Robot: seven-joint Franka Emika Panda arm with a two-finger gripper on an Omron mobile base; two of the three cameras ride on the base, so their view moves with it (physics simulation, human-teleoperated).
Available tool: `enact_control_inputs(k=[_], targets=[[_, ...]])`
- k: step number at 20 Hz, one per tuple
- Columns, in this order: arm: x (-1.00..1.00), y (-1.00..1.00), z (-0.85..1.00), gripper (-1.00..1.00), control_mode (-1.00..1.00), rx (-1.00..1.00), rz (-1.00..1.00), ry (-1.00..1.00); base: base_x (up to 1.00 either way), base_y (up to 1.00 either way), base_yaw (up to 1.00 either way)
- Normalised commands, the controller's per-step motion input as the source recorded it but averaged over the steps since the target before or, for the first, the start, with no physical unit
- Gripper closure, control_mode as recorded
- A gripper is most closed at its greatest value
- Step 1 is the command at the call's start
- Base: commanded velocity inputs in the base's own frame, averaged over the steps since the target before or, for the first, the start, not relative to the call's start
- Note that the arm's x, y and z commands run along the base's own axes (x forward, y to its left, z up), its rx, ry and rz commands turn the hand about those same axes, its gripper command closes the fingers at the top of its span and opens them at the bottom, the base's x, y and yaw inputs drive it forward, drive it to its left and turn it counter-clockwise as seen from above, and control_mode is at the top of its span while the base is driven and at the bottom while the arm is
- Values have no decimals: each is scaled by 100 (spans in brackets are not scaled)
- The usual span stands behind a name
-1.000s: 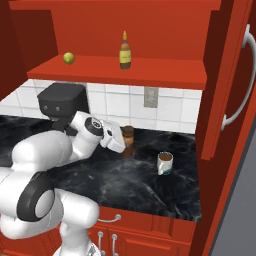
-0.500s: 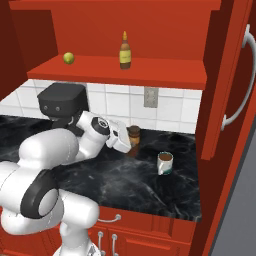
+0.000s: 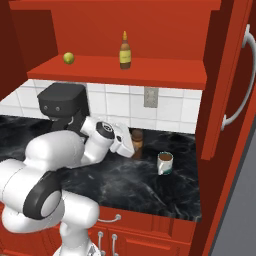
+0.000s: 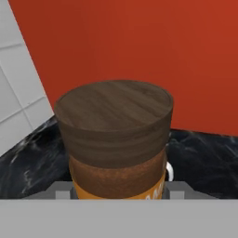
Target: Pick the cinnamon and honey bottle from the cabinet and place them next to the mug.
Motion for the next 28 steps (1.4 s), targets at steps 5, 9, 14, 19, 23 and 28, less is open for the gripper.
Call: enact_control_inputs(k=[5,9,14,19,23,28], targets=[[0,0,-42,100,-100,0,0,0,0,0,0],[0,0,-37,100,-100,0,-1,0,0,0,0],[0,0,-5,100,-100,0,-2,0,0,0,0],[1,0,0,100,-100,-1,-3,0,0,0,0],[5,0,0,100,-100,-3,-5,0,0,0,0],[2,0,0,100,-100,-4,-7,0,0,0,0]])
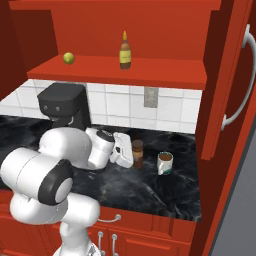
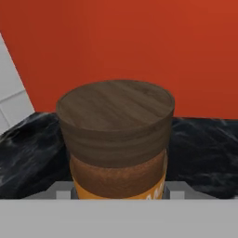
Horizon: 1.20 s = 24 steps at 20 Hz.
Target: Pick the cinnamon and honey bottle from the cabinet and place them next to the mug.
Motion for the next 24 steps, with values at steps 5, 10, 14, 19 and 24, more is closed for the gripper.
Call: enact_control_inputs(k=[5,10,14,19,24], targets=[[3,0,-3,100,-100,-6,-6,0,0,0,0],[1,0,-14,100,-100,-4,-4,0,0,0,0],[0,0,-21,100,-100,0,-1,0,0,0,0],[0,0,-26,100,-100,0,0,0,0,0,0],[0,0,-37,100,-100,0,0,-1,0,0,0]])
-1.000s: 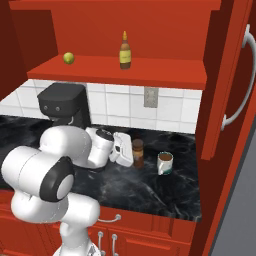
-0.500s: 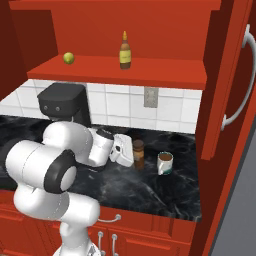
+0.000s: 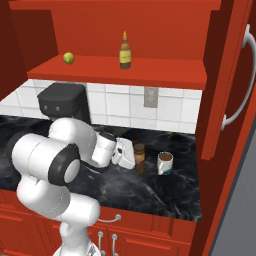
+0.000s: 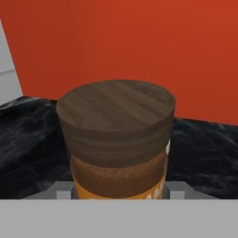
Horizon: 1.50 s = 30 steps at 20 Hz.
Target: Pick the cinnamon and honey bottle from the cabinet and place them next to the mug.
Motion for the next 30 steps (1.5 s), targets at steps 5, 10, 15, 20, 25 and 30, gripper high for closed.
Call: enact_control_inputs(k=[5,10,15,20,25,30], targets=[[0,0,-31,100,-100,0,0,-5,0,0,0],[0,0,-29,100,-100,0,0,-8,0,0,0],[0,0,-1,100,-100,0,0,-8,0,0,0],[0,0,0,-100,-100,0,0,0,0,0,0],[0,0,0,-100,-100,0,0,0,0,0,0],[0,0,0,-100,-100,0,0,0,0,0,0]])
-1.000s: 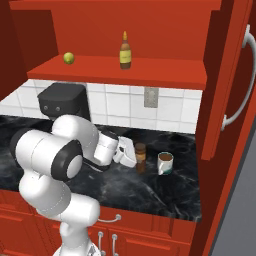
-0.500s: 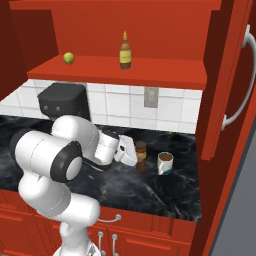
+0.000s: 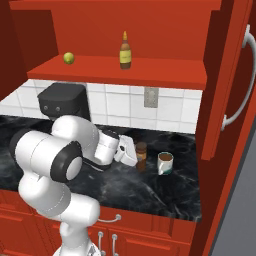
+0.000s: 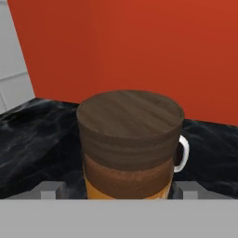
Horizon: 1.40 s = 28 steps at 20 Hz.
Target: Pick the cinnamon and honey bottle from the cabinet and place them next to the mug.
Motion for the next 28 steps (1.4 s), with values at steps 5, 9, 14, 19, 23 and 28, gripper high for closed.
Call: enact_control_inputs(k=[5,9,14,19,23,28], targets=[[0,0,0,-100,-100,0,0,-1,0,0,0],[0,0,4,-100,-100,0,0,-2,0,0,0],[-1,0,29,-100,-100,0,0,-3,0,0,0],[-1,0,40,-100,-100,0,0,-4,0,0,0],[-1,0,59,-100,-100,0,0,0,0,0,0],[-1,0,65,-100,-100,0,0,2,0,0,0]])
